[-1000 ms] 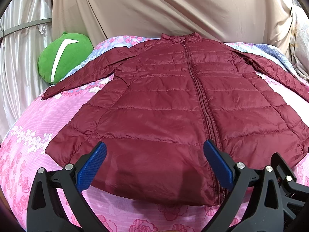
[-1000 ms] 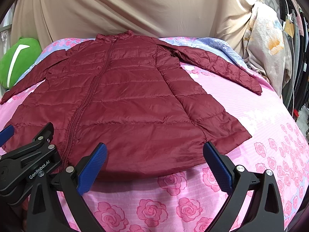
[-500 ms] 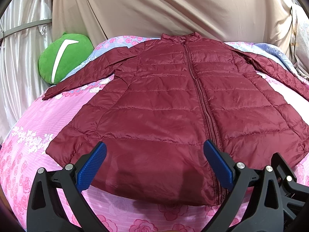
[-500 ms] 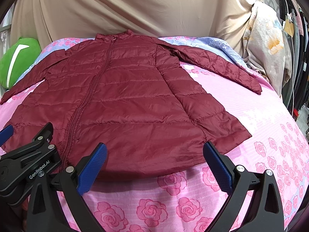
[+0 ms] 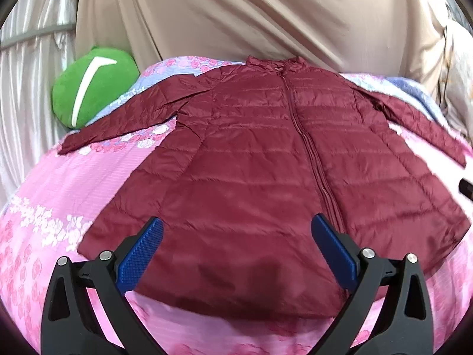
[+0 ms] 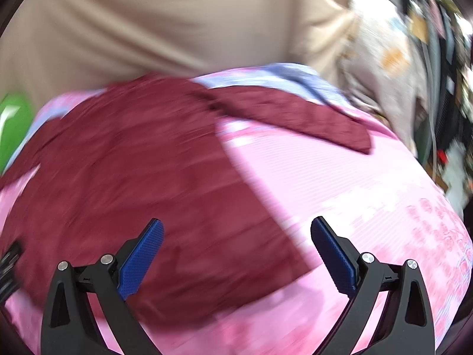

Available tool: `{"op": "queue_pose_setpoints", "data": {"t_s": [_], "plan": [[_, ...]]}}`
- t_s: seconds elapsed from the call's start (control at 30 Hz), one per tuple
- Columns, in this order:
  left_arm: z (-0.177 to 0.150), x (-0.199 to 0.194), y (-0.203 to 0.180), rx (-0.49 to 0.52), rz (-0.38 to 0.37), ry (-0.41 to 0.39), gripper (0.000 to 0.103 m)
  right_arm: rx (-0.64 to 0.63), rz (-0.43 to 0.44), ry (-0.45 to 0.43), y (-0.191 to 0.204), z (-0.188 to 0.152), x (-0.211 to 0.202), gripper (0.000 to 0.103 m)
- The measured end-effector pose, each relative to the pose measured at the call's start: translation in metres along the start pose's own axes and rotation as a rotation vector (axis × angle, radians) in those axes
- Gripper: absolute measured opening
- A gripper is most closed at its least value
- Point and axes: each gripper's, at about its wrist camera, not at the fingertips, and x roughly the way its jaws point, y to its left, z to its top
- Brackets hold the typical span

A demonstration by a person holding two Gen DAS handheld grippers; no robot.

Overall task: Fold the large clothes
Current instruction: 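Grasp the jacket sleeve cuff with the right tool and lift it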

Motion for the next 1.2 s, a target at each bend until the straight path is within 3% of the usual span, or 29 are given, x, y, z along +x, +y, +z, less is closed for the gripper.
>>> {"op": "queue_pose_setpoints", "data": {"t_s": [0.1, 0.33, 0.43, 0.53, 0.6, 0.7, 0.77, 0.83, 0.97, 1.07, 1.2], "plan": [[0.019, 0.005, 0.023, -0.04, -0.049, 0.025, 0.098, 0.159, -0.042, 0.034, -0.081, 0.039, 0.049, 0.098], [0.048, 0.03, 0.075, -0.231, 0.015, 0.015, 0.098, 0.503, -0.109, 0.103, -0.224, 0.075, 0.147, 0.097], [0.055, 0.042, 0.088, -0.305, 0.028, 0.036, 0.098, 0.555, -0.119, 0.121, -0.252, 0.085, 0.176, 0.096], [0.063, 0.058, 0.089, -0.294, 0.063, 0.08, 0.098, 0.542, -0.144, 0.146, -0.261, 0.095, 0.203, 0.089], [0.067, 0.068, 0.088, -0.269, 0.078, 0.087, 0.098, 0.548, -0.138, 0.167, -0.263, 0.1, 0.218, 0.079], [0.072, 0.08, 0.086, -0.24, 0.084, 0.098, 0.098, 0.567, -0.135, 0.178, -0.261, 0.11, 0.234, 0.057], [0.074, 0.086, 0.086, -0.229, 0.077, 0.113, 0.098, 0.561, -0.122, 0.174, -0.258, 0.121, 0.241, 0.027], [0.077, 0.094, 0.087, -0.229, 0.059, 0.135, 0.098, 0.558, -0.107, 0.147, -0.248, 0.137, 0.243, 0.014], [0.086, 0.1, 0.087, -0.215, 0.058, 0.13, 0.098, 0.507, -0.048, 0.008, -0.209, 0.192, 0.22, 0.01], [0.096, 0.102, 0.084, -0.181, 0.069, 0.105, 0.098, 0.421, 0.054, -0.102, -0.154, 0.246, 0.194, 0.009], [0.114, 0.104, 0.081, -0.147, 0.071, 0.068, 0.098, 0.219, 0.228, -0.204, -0.041, 0.309, 0.155, 0.009]]}}
